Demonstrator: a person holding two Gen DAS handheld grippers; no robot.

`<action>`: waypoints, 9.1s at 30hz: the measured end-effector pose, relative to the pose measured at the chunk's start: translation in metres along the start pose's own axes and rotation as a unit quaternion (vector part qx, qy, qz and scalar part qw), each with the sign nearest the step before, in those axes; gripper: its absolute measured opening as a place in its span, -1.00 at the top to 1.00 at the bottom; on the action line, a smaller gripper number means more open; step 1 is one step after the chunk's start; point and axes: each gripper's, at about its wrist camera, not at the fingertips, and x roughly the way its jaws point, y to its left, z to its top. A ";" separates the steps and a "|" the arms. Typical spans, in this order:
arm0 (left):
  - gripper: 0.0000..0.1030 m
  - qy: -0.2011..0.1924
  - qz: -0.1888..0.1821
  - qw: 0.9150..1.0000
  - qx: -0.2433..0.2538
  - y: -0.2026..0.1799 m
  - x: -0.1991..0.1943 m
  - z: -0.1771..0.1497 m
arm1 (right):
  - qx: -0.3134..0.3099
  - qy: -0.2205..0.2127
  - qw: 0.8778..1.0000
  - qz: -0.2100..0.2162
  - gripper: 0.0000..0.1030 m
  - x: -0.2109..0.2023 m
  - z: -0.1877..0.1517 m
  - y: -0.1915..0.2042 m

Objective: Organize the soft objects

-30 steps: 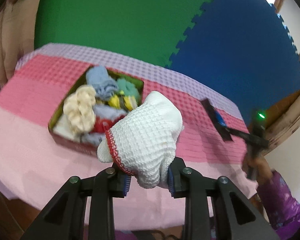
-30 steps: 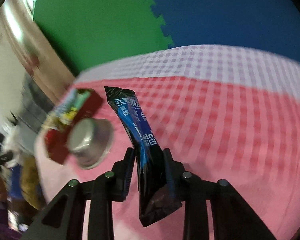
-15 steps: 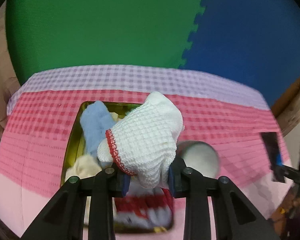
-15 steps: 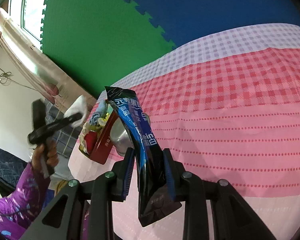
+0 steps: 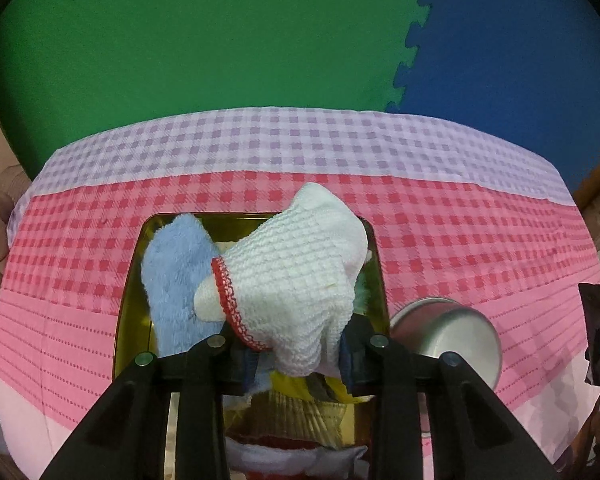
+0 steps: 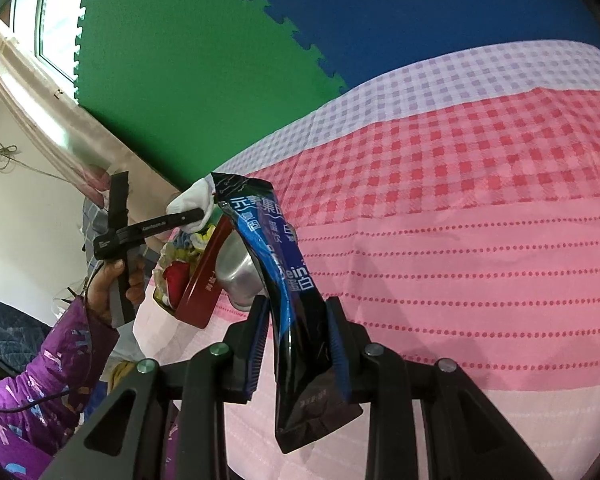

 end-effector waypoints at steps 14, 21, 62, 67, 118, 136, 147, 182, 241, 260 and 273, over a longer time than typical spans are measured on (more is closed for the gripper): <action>-0.43 -0.018 0.056 0.998 0.013 -0.005 -0.014 -0.004 | -0.016 0.003 1.000 0.012 0.43 0.003 0.003 0.017; -0.67 -0.110 0.055 0.992 -0.043 0.006 -0.084 -0.038 | -0.050 0.010 0.998 0.040 0.43 0.015 0.013 0.055; -0.91 -0.094 0.060 0.980 -0.166 0.039 -0.124 -0.222 | -0.262 0.023 0.963 -0.063 -0.16 0.222 0.042 0.235; -0.91 -0.084 0.060 0.979 -0.176 0.042 -0.120 -0.224 | -0.241 -0.066 0.965 -0.074 -0.23 0.161 0.043 0.214; -0.99 -0.088 0.123 0.980 -0.128 -0.001 -0.047 -0.236 | -0.248 -0.039 0.947 -0.198 -0.31 0.171 -0.089 0.159; -0.99 -0.088 0.123 0.980 -0.128 -0.001 -0.046 -0.236 | -0.227 -0.020 0.950 -0.214 -0.31 0.176 -0.082 0.151; -0.99 -0.088 0.123 0.980 -0.128 -0.001 -0.047 -0.236 | -0.225 -0.006 0.950 -0.215 -0.31 0.180 -0.082 0.149; -0.99 -0.088 0.123 0.980 -0.129 -0.002 -0.047 -0.235 | -0.226 -0.002 0.950 -0.216 -0.31 0.181 -0.082 0.148; -0.99 -0.087 0.123 0.980 -0.129 -0.001 -0.046 -0.235 | -0.230 0.003 0.949 -0.215 -0.37 0.181 -0.083 0.148; -0.99 -0.087 0.123 0.980 -0.130 -0.002 -0.046 -0.235 | -0.231 0.004 0.949 -0.215 -0.38 0.182 -0.082 0.148; -0.99 -0.087 0.123 0.980 -0.130 -0.002 -0.046 -0.235 | -0.233 0.005 0.948 -0.217 -0.38 0.181 -0.083 0.147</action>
